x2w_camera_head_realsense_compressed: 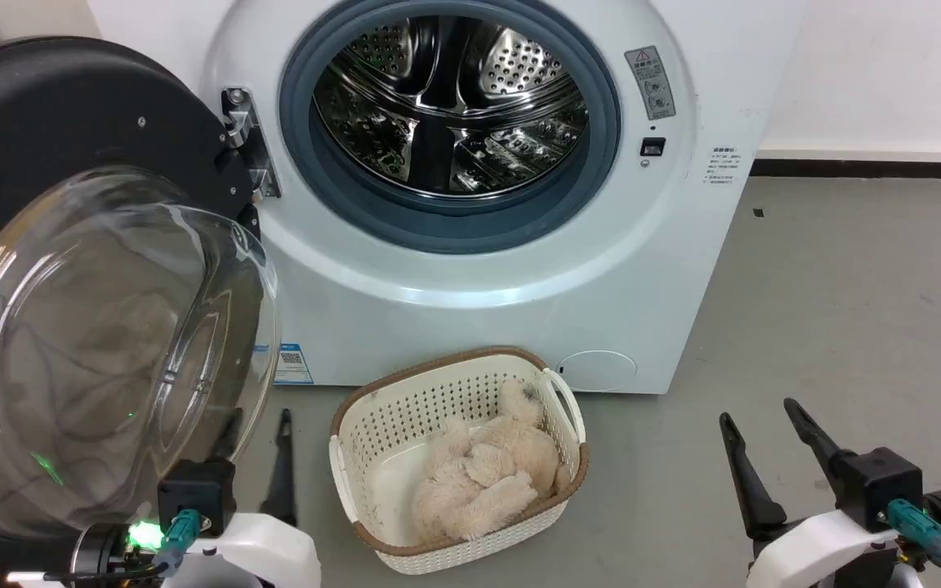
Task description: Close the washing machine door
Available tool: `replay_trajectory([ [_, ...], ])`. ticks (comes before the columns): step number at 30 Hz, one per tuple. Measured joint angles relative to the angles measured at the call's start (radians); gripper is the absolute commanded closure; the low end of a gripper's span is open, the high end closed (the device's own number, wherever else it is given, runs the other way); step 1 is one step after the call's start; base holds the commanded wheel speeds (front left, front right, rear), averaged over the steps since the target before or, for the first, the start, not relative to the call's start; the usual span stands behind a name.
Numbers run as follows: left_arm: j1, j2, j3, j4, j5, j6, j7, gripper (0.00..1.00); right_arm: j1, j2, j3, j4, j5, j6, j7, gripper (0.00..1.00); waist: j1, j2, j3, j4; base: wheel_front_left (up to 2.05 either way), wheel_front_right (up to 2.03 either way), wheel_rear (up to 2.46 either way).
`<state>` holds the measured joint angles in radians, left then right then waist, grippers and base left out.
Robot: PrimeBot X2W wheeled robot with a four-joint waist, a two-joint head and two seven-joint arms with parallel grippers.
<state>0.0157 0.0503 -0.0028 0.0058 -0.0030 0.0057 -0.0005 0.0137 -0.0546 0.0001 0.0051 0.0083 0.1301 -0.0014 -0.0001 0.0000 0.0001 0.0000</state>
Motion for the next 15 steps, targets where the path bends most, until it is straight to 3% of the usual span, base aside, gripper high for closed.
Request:
replay_trajectory([
  [15, 0.000, 0.000, -0.003, 0.003, -0.008, 0.004, -0.024, 0.00, 0.000, 0.000, 0.003, 0.003, 0.020, 0.000, -0.026, 0.00, 0.0000, 0.0000, 0.001, 0.008, 0.00, 0.00, 0.00],
])
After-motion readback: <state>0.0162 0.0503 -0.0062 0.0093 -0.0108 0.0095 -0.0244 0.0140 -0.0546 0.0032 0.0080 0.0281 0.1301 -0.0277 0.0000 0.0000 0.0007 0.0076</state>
